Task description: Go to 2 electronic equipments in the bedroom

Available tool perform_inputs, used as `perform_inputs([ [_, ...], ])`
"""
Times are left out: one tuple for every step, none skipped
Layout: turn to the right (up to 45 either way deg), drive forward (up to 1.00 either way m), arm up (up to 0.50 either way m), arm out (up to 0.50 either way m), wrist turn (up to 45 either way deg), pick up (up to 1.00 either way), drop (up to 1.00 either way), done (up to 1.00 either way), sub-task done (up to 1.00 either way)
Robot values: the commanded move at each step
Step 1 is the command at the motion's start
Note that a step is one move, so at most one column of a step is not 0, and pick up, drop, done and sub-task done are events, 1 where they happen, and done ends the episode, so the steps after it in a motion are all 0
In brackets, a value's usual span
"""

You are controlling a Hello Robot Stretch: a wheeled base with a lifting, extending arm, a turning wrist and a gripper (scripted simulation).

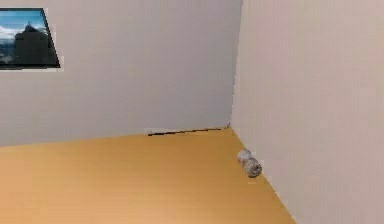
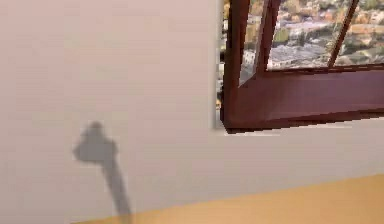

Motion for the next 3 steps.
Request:
perform_inputs([
  [-45.0,0.0,0.0,0.0,0.0,0.0,0.0,0.0,0.0],
  [-18.0,0.0,0.0,0.0,0.0,0.0,0.0,0.0,0.0],
  [0.0,1.0,0.0,0.0,0.0,0.0,0.0,0.0,0.0],
])
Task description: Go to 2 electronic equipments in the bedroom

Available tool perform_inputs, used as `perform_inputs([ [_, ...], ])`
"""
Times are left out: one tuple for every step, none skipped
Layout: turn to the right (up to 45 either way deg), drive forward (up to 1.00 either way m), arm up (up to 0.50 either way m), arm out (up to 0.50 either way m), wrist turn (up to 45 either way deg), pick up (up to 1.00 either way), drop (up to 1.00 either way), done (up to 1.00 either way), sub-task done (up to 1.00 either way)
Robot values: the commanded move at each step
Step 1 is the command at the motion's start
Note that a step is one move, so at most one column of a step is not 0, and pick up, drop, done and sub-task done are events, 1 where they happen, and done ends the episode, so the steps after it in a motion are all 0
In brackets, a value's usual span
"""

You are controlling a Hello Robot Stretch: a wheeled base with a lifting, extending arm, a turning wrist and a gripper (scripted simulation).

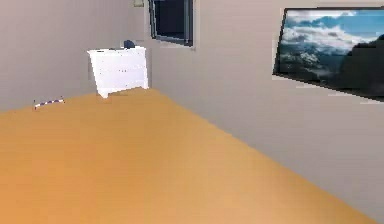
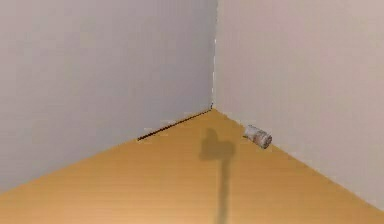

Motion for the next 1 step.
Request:
perform_inputs([
  [0.0,1.0,0.0,0.0,0.0,0.0,0.0,0.0,0.0],
])
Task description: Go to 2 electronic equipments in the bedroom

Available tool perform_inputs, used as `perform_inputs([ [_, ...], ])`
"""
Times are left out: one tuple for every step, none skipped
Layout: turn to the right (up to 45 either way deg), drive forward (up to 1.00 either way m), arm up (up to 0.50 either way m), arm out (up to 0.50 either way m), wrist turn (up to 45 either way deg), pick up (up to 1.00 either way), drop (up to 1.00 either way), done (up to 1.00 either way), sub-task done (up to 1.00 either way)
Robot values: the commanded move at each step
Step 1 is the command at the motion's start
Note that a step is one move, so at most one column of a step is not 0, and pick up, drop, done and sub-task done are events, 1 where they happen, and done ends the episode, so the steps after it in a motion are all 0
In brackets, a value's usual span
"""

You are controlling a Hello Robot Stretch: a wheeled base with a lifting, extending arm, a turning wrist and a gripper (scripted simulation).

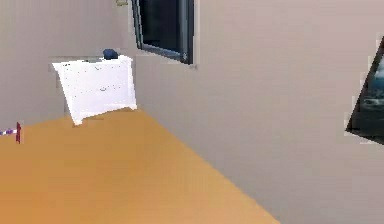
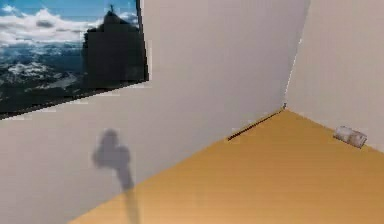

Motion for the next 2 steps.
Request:
perform_inputs([
  [0.0,0.85,0.0,0.0,0.0,0.0,0.0,0.0,0.0],
  [0.0,0.0,0.0,0.0,0.0,0.0,0.0,1.0,0.0],
])
